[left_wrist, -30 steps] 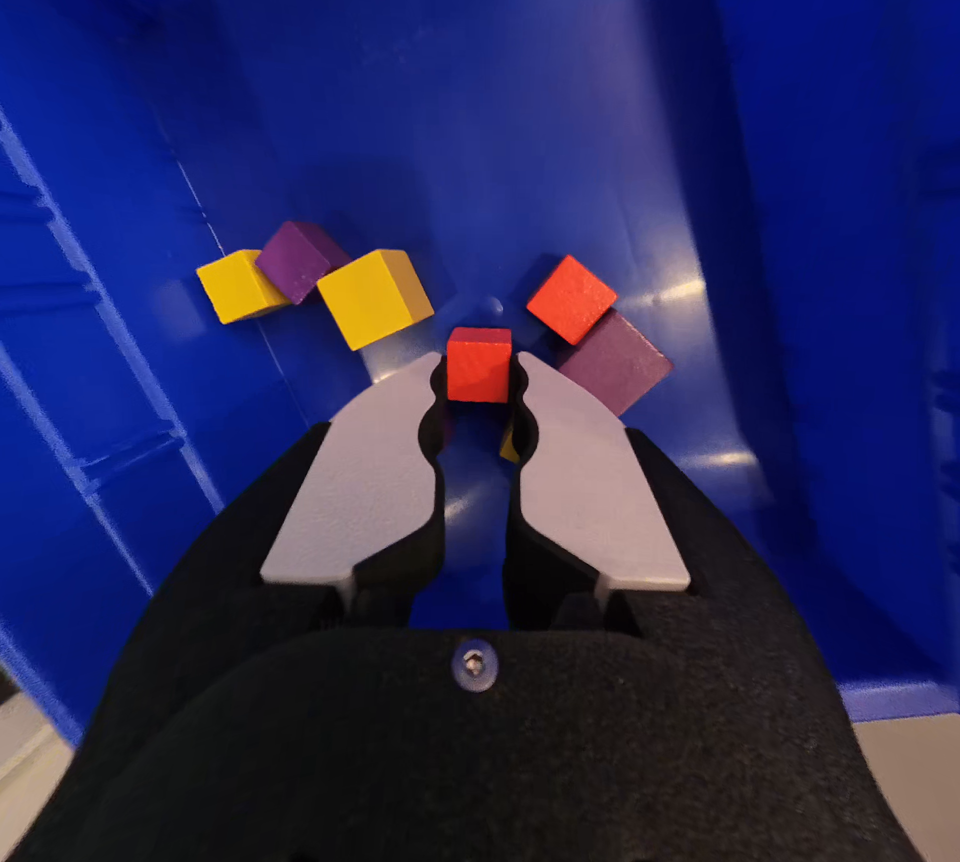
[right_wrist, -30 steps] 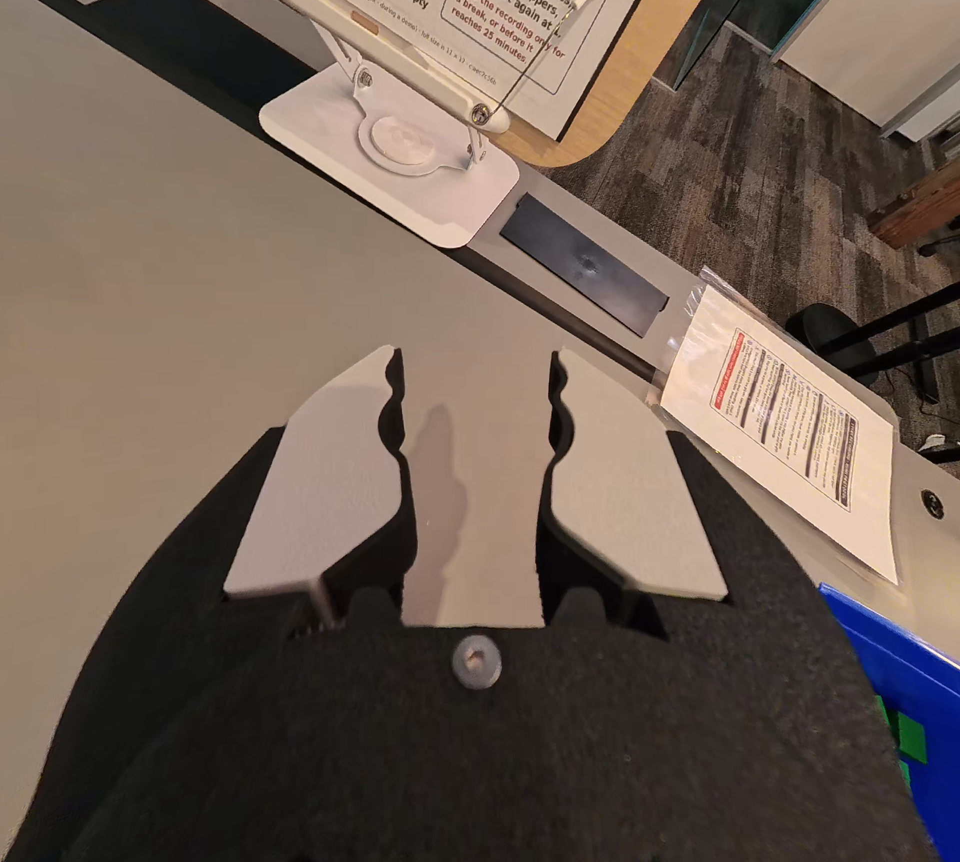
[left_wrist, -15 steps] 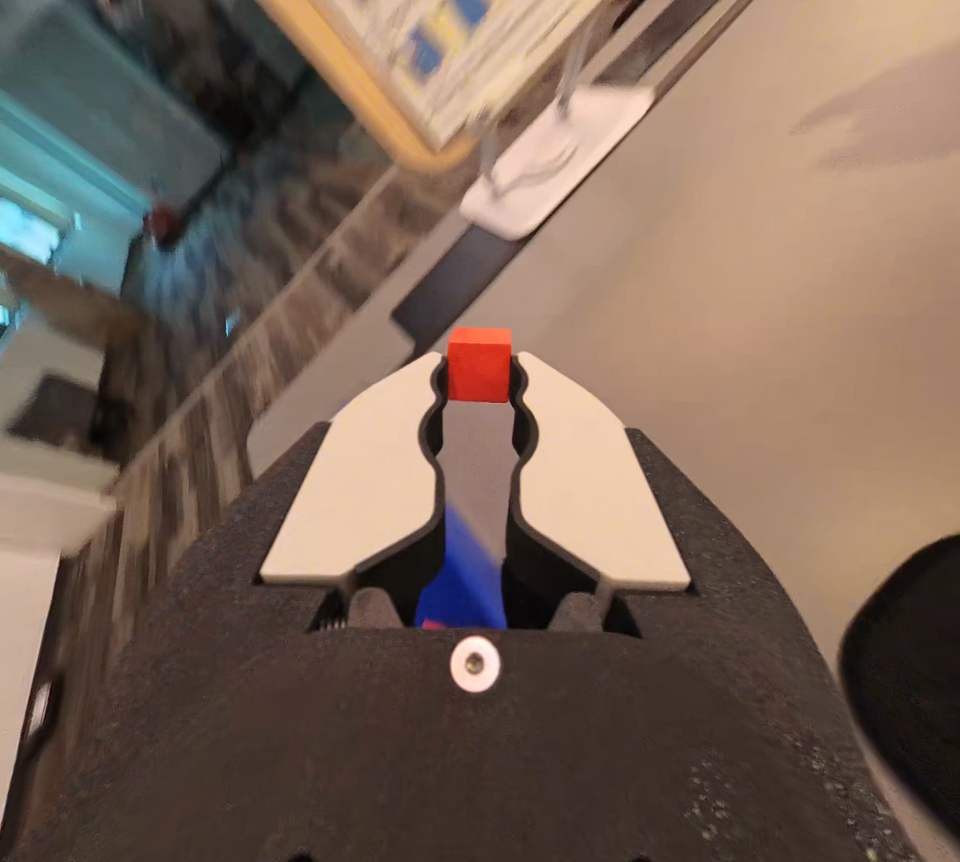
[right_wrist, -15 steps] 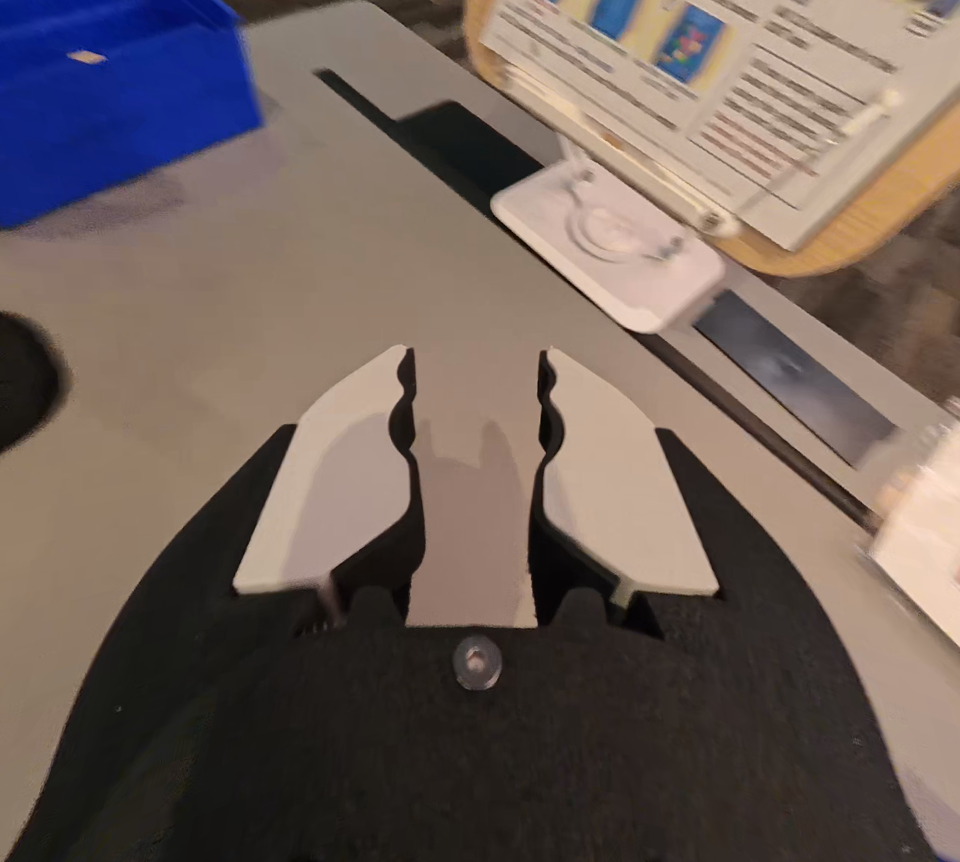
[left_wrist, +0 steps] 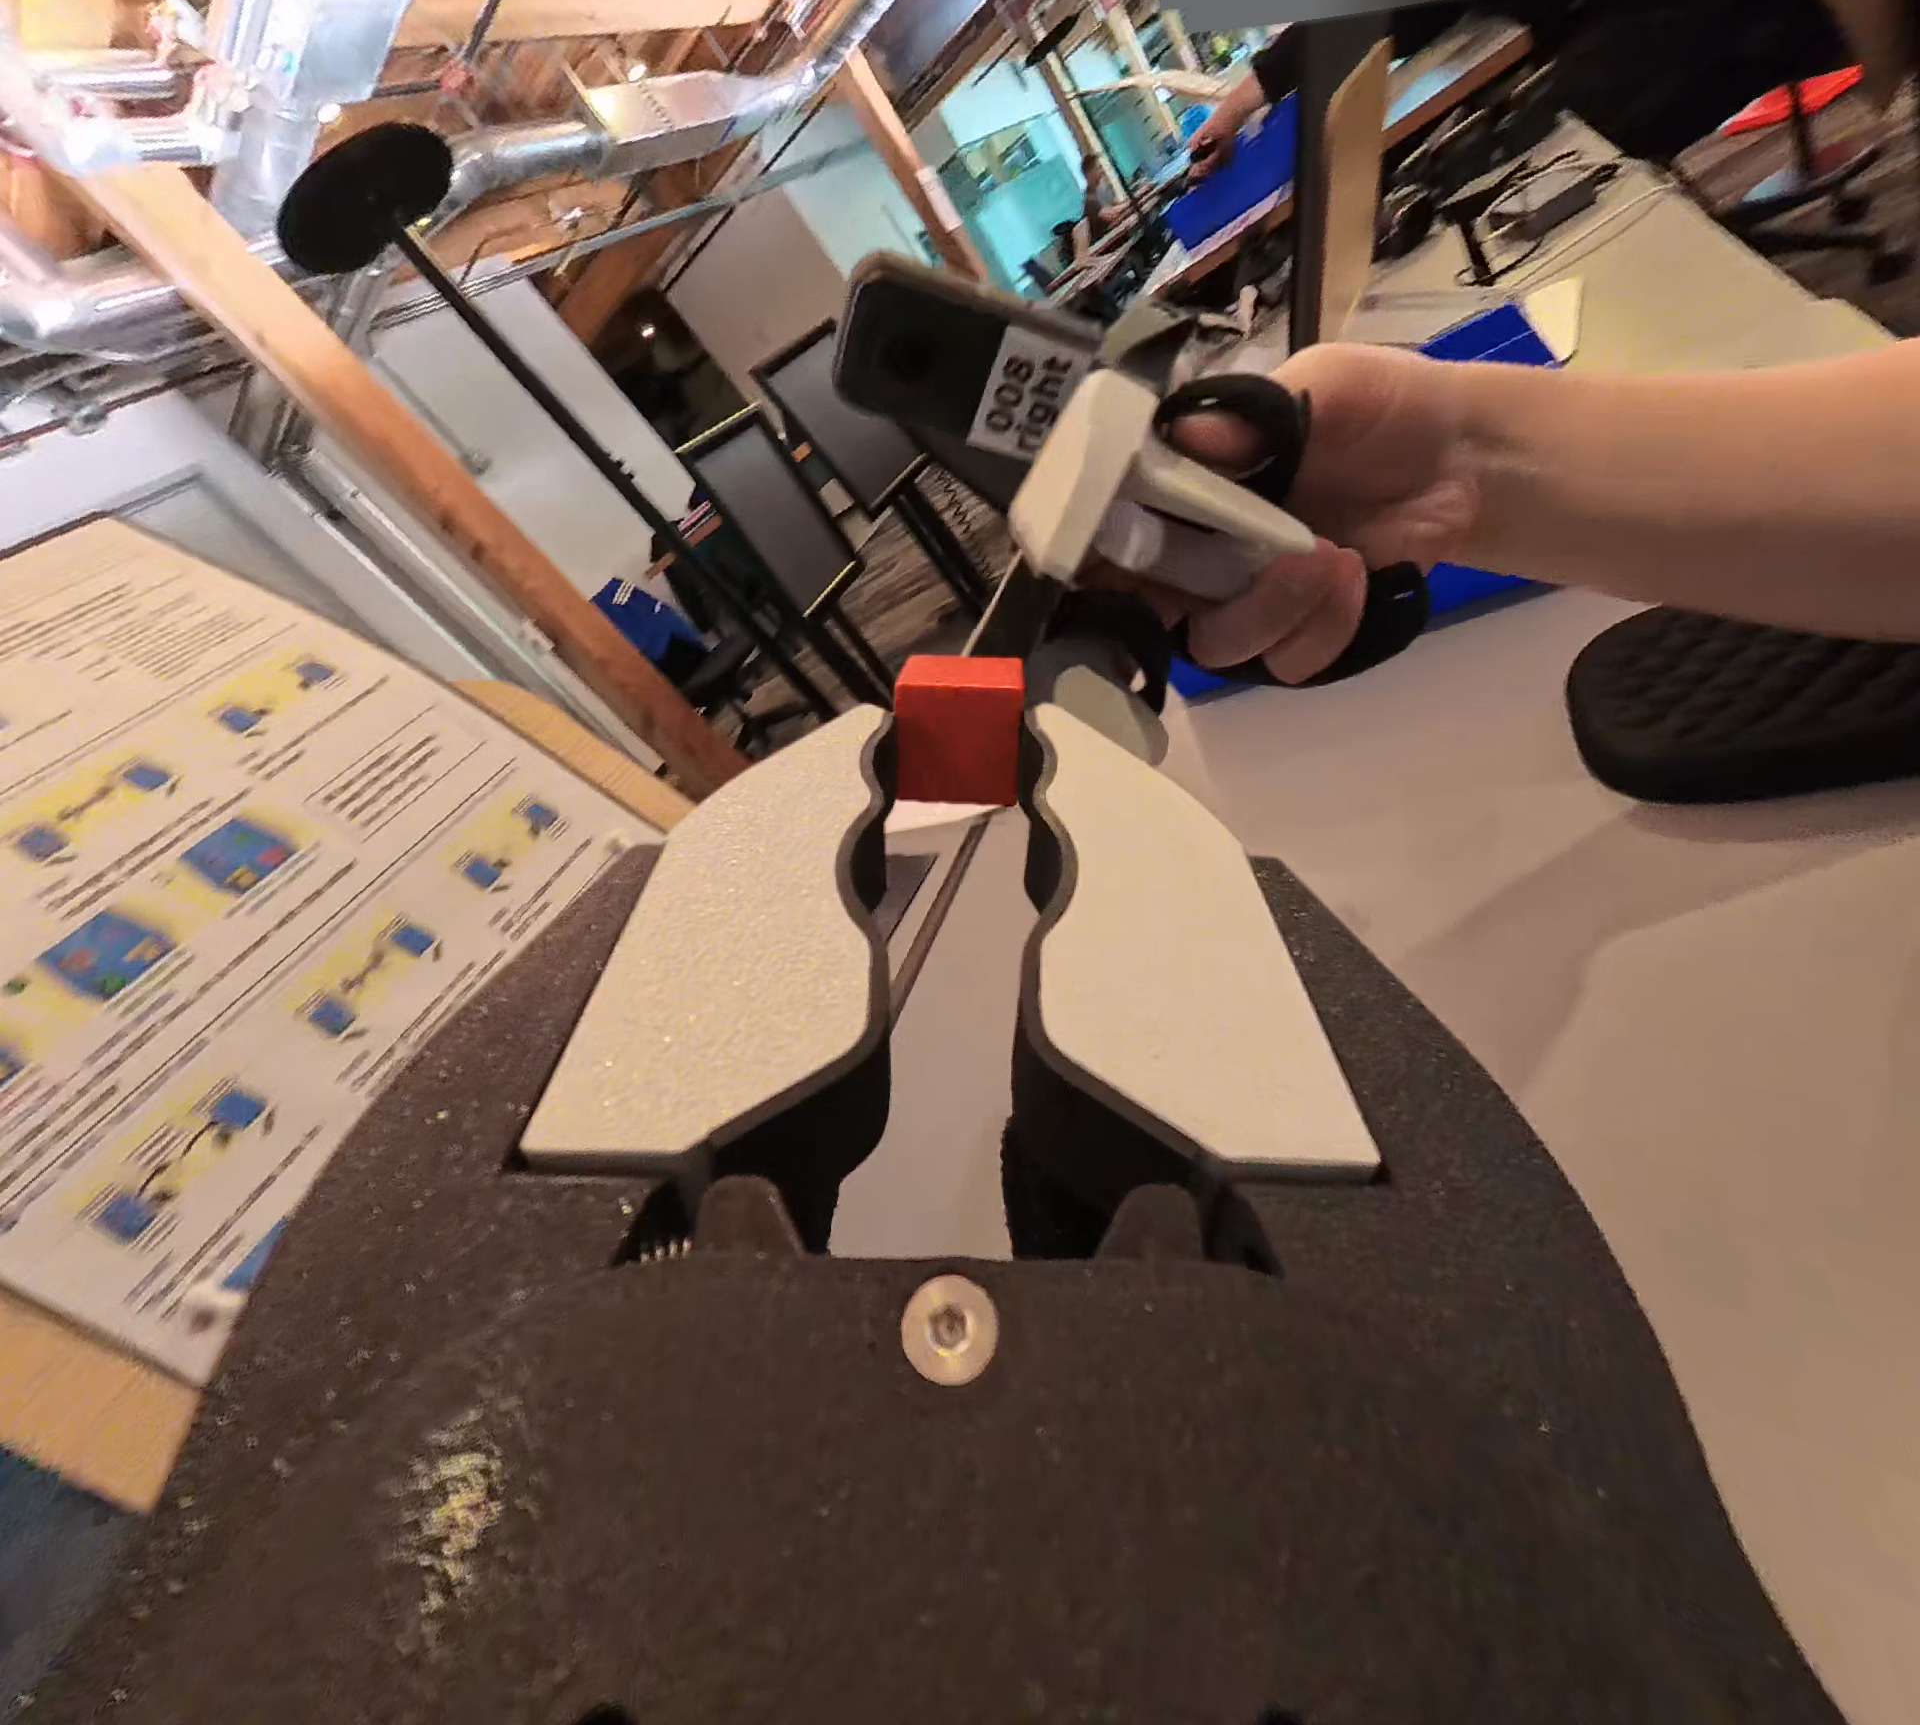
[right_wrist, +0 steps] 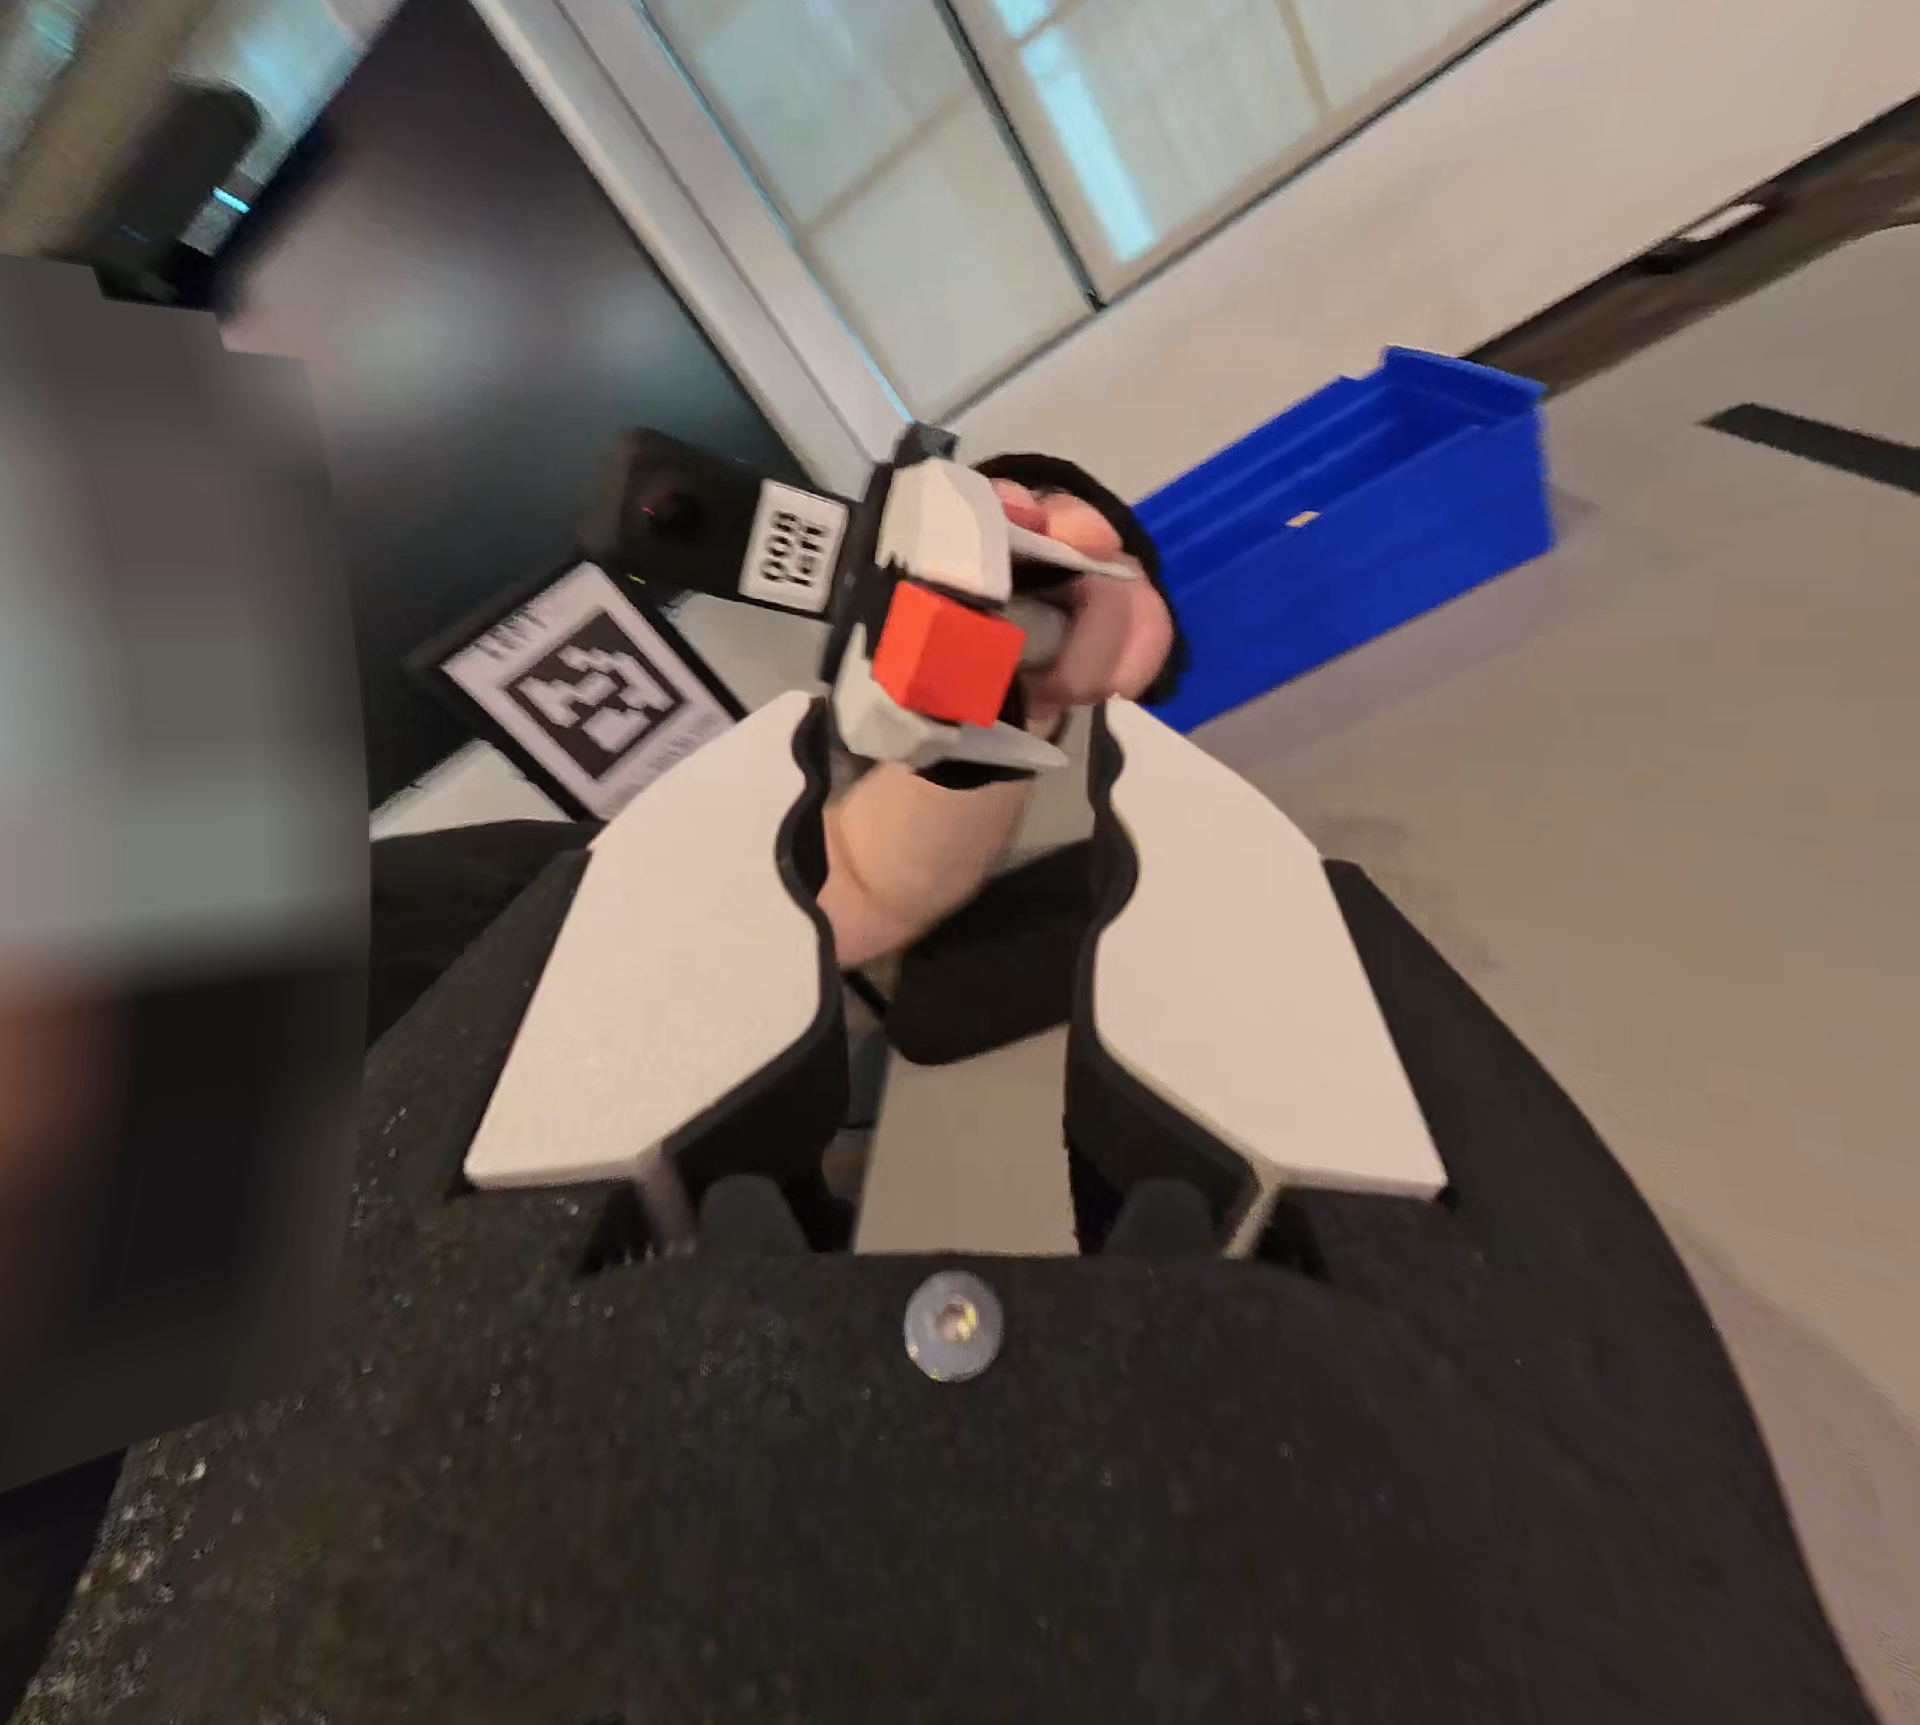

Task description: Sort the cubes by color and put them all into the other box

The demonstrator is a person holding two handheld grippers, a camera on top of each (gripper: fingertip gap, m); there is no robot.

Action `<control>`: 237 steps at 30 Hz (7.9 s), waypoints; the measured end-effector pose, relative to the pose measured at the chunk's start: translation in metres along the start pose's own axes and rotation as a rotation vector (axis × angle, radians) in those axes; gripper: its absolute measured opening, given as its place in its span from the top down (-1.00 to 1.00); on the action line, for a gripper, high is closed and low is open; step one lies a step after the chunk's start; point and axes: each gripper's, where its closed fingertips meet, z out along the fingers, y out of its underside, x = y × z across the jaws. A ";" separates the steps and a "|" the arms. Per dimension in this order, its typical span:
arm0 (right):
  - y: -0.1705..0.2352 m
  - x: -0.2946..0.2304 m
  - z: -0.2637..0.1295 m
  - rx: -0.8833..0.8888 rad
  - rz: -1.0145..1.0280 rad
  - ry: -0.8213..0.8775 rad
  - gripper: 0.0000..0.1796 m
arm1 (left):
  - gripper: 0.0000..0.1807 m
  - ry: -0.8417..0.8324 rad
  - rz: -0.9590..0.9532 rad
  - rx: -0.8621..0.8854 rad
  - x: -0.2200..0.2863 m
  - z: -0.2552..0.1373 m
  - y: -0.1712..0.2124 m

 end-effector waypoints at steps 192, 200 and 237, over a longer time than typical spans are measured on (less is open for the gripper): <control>0.011 -0.017 0.043 -0.098 -1.329 0.486 0.54 | 0.76 0.469 -1.197 -0.083 0.006 -0.045 -0.012; 0.009 -0.019 0.037 -0.108 -1.362 0.511 0.55 | 0.76 0.569 -1.259 -0.092 0.019 -0.032 -0.017; 0.009 0.024 -0.260 -0.571 -0.487 1.123 0.76 | 0.69 0.087 -0.951 -0.180 0.030 -0.043 0.100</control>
